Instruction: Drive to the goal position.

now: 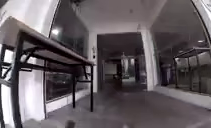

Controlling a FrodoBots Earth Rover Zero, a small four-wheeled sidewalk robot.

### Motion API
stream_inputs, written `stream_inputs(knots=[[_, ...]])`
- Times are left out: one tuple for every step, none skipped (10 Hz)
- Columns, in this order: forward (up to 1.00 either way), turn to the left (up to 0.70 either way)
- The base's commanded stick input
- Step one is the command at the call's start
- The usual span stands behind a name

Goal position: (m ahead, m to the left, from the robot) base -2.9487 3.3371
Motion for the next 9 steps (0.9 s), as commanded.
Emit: stream_inputs(knots=[[0.66,-0.13],[0.66,-0.13],[0.66,-0.13],[0.66,-0.13],[0.66,-0.13],[0.66,-0.13],[0.66,-0.13],[0.66,-0.13],[0.66,-0.13]])
